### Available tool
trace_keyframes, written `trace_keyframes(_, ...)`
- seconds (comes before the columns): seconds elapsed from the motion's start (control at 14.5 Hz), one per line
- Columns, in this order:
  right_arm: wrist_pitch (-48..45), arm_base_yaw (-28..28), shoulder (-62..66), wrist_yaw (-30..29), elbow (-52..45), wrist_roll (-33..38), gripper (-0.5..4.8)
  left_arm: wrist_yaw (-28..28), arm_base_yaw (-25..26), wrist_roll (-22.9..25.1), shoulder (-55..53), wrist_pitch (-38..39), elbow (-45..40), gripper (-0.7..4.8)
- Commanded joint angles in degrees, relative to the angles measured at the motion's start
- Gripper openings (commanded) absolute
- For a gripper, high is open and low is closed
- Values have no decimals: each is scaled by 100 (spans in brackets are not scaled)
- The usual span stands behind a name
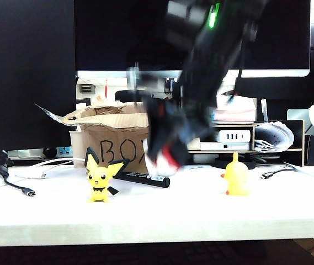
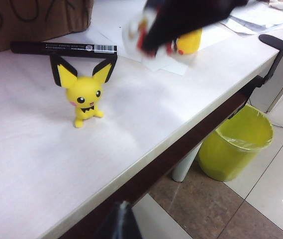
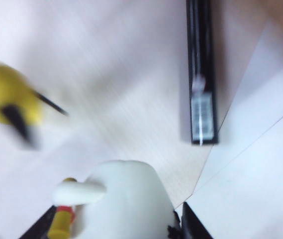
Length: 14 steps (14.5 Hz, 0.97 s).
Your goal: Put the doll that is least similar in color compared to the others into the paper box.
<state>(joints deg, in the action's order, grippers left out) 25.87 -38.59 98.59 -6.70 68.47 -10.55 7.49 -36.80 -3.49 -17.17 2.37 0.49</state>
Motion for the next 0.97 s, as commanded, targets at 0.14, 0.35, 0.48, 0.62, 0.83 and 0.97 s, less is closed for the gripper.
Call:
trace_keyframes(0.14,-46,-44,-885,-90,44,9,73,24,11,4,0,-77,7,-5)
trace_keyframes(0.35,-407,-33,-1126,-90,345,4,73,24,11,4,0,-77,7,-5)
trace_keyframes(0.48,-901,-31,-1043,-90,654,0,73,24,11,4,0,-74,4,-5)
trace_keyframes(0.62,-1414,94,-726,-90,1156,0,73,24,11,4,0,-77,7,-5)
trace_keyframes(0.83,-1416,249,144,-17,2179,-232,73,24,11,4,0,-74,4,-5)
trace_keyframes(0.97,-1414,319,820,151,2765,-323,76,24,11,4,0,-74,4,-5)
